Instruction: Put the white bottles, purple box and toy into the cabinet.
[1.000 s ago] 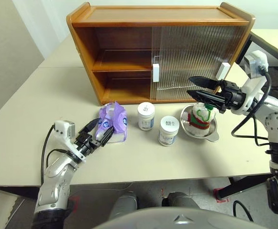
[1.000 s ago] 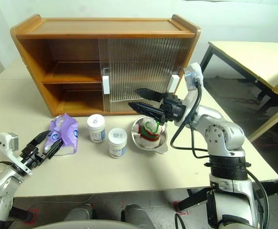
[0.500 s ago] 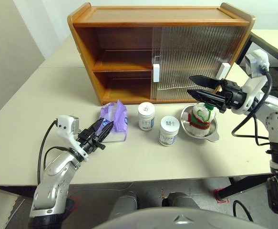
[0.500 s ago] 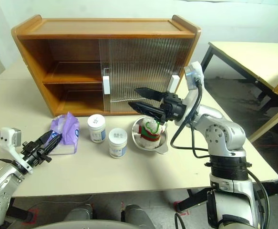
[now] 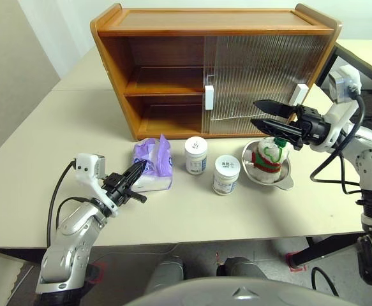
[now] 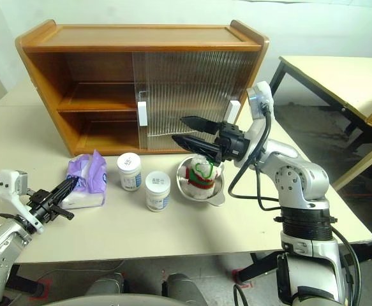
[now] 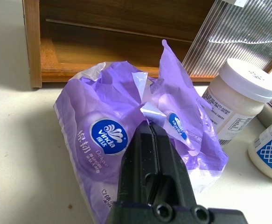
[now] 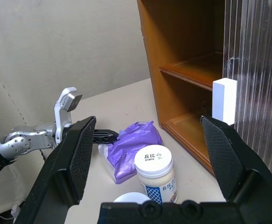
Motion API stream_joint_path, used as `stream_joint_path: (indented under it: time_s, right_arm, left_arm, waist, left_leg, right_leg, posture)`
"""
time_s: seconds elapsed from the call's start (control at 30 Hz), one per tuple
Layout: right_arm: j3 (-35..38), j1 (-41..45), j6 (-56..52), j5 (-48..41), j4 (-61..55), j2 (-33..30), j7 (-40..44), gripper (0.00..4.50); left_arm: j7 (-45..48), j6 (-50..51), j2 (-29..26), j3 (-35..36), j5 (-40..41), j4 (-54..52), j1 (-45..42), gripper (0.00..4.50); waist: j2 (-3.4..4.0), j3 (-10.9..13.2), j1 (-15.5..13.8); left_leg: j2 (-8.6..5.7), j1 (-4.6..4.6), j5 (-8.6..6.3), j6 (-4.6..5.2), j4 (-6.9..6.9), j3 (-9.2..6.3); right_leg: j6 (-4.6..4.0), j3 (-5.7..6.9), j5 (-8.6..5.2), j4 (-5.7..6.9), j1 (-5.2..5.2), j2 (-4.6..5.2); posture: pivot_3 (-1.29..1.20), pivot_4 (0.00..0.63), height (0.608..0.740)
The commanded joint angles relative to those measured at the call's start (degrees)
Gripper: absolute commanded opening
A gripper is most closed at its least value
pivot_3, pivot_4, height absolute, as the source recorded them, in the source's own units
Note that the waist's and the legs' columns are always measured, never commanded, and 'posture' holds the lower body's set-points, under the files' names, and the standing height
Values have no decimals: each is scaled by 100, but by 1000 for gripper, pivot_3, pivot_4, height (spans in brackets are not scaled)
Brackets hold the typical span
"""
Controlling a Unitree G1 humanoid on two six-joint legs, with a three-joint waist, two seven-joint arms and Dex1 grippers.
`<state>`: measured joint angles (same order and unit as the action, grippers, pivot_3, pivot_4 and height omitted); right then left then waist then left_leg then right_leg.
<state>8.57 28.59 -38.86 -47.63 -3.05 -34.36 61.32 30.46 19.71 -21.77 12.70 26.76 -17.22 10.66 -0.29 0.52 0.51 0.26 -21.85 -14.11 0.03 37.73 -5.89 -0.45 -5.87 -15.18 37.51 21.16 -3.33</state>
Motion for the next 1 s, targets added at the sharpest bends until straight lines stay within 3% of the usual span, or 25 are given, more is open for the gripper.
stream_joint_path:
  time_s: [0.03,0.37,0.9,1.0]
  right_arm:
    - [62,61,20,27,23,-37,16,4500]
    - [34,95,32,46,60,-9,31,4500]
    - [100,108,25,35,24,-64,-3,4500]
    - [104,105,38,42,20,-57,-11,4500]
  left_arm:
    - [-5,-68,-24,98,42,-72,22,909]
    - [33,-429,164,-33,-163,244,291,4461]
    - [179,-1026,278,-85,-365,1406,188,4489]
    - [199,-1061,264,-83,-364,1487,154,3862]
  waist:
    - [0,0,0]
    - [0,0,-8]
    - [2,-1,-1]
    - [2,-2,2]
  left_leg:
    - [0,0,0,0,0,0]
    - [1,1,-1,-1,0,-2]
    - [3,2,-1,-1,0,-2]
    - [3,2,-1,-1,-1,-1]
  right_leg:
    - [0,0,0,0,0,0]
    - [0,0,0,0,0,0]
    - [0,-1,0,0,0,0]
    - [0,0,0,0,0,0]
  posture:
    - [-19,5,740]
    - [-10,5,740]
    - [-29,3,740]
    - [-31,2,740]
